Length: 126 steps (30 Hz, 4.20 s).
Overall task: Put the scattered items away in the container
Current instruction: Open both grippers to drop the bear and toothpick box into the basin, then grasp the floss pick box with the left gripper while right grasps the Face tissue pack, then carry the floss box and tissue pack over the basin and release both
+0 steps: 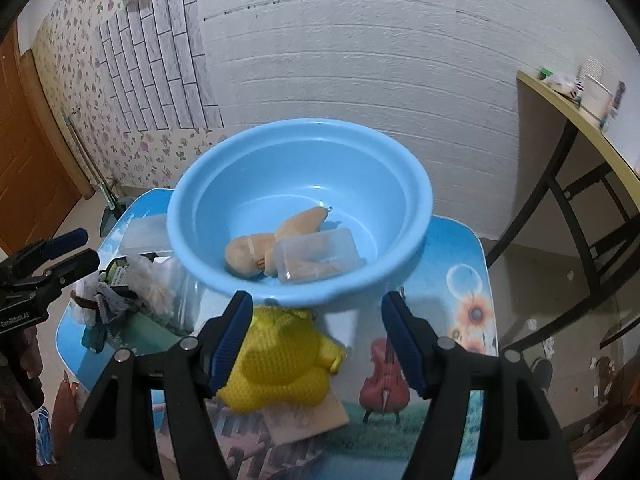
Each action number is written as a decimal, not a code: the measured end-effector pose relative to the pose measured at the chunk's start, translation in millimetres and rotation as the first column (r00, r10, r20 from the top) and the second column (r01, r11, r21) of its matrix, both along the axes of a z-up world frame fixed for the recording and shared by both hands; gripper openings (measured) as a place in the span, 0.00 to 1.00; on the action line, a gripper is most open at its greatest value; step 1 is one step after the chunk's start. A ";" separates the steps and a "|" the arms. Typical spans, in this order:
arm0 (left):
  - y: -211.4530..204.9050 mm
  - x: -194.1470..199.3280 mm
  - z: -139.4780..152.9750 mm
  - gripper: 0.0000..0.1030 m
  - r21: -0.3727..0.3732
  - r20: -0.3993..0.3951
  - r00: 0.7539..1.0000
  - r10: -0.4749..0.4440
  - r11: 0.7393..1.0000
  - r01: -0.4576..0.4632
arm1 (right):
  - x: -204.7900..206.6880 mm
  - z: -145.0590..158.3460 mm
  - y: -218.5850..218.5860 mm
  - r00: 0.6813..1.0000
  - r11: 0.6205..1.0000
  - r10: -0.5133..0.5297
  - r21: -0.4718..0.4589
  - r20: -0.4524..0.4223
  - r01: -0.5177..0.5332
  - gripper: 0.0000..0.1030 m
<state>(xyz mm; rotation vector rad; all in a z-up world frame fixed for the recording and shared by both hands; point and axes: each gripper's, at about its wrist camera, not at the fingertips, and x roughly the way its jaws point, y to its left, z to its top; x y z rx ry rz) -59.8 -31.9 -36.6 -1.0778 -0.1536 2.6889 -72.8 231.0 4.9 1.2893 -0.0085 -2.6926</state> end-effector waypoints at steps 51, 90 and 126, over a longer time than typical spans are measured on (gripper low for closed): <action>-68.7 22.6 -84.0 0.58 -0.049 0.139 0.972 0.189 0.982 -0.184 | 40.0 -91.6 -7.6 0.992 0.995 0.085 0.046 0.095 -0.090 0.76; -24.8 62.7 -19.2 0.57 -0.022 0.013 0.998 0.065 0.998 -0.065 | 82.0 -27.5 13.0 0.997 0.997 0.014 -0.074 -0.079 -0.020 0.64; 93.8 -57.0 8.8 0.57 -0.030 -0.025 0.981 -0.190 0.981 0.189 | -10.6 -5.8 13.4 0.989 0.991 0.023 -0.124 -0.148 -0.042 0.64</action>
